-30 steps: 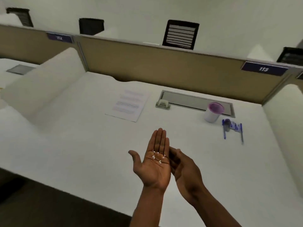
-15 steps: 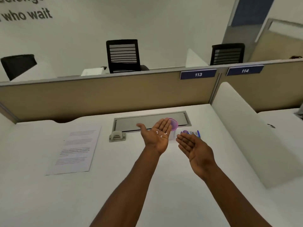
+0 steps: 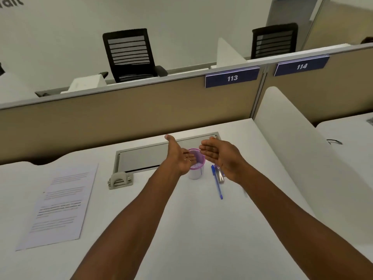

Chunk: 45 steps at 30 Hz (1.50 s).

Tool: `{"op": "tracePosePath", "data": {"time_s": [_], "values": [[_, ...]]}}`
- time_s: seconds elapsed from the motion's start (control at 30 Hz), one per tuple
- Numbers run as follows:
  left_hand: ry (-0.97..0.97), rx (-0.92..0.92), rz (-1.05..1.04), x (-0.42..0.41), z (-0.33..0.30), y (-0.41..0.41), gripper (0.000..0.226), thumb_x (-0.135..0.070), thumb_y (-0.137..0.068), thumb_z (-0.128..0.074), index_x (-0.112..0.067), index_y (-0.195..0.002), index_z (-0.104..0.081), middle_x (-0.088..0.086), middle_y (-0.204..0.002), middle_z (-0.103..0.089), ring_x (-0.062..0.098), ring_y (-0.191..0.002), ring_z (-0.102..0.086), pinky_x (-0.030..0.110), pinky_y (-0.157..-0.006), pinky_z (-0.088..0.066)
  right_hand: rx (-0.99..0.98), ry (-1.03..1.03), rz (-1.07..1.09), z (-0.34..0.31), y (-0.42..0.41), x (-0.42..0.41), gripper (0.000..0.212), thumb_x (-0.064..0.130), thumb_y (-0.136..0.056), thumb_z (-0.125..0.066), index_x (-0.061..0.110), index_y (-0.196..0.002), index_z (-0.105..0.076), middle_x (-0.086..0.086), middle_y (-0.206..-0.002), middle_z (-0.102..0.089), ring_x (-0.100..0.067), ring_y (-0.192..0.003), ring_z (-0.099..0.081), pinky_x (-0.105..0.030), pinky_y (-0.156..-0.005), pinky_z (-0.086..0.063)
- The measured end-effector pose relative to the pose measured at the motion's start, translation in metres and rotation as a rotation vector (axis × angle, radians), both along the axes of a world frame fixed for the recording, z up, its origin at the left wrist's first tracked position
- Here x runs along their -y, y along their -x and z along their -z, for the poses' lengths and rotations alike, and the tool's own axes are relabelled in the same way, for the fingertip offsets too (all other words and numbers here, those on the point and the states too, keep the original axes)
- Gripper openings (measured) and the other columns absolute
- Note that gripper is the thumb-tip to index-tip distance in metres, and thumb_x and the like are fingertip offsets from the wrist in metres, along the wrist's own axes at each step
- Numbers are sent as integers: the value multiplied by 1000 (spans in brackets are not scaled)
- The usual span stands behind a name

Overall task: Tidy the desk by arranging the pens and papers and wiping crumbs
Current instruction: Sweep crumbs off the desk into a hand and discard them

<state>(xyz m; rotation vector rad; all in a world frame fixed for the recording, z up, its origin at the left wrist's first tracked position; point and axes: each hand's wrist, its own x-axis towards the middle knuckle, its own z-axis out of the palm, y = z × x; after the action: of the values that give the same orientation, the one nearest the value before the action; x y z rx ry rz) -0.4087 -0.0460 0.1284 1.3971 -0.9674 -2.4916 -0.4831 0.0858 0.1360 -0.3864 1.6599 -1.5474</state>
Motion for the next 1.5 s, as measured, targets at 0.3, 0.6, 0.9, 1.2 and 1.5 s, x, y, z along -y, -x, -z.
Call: {"op": "tracePosePath", "data": {"time_s": [0.3, 0.6, 0.9, 1.2, 1.5], "values": [[-14, 88, -15, 7, 8, 12, 94, -89, -77, -26, -10, -122, -48, 10, -110, -63, 26, -92, -63, 40, -83, -56, -527, 5, -379, 36, -33, 18, 58, 52, -95, -21, 30, -148, -29, 0, -152, -36, -12, -139, -33, -33, -114, -28], [-100, -14, -34, 6, 7, 16, 114, -87, -81, -21, 1, -153, -17, 18, -151, -40, 30, -131, -48, 43, -94, -48, -728, -90, -300, 71, -15, 20, 52, 39, -102, -22, 20, -151, -23, -2, -160, -19, -17, -149, -12, -42, -121, -13], [-82, -21, -21, 8, 3, 15, 104, -84, -84, -20, -7, -154, -23, 18, -155, -32, 41, -123, -50, 54, -91, -44, -725, -25, -247, 85, -13, 18, 68, 71, -89, -14, 34, -145, -24, -2, -159, -23, -18, -145, -24, -43, -118, -24], [36, -62, 52, 19, 16, 9, 99, -86, -82, -18, -12, -144, -42, 22, -140, -49, 39, -121, -56, 47, -91, -53, -748, 59, -209, 88, -15, 10, 43, 46, -99, -30, 39, -141, -25, 10, -156, -22, -12, -146, -18, -44, -118, -25], [104, -72, 83, 20, 15, 9, 99, -87, -80, -14, -18, -145, -45, 19, -145, -46, 37, -127, -50, 48, -96, -49, -772, 49, -161, 99, -16, 14, 58, 69, -91, -21, 44, -142, -21, 8, -156, -25, -16, -147, -18, -41, -117, -26]]}}
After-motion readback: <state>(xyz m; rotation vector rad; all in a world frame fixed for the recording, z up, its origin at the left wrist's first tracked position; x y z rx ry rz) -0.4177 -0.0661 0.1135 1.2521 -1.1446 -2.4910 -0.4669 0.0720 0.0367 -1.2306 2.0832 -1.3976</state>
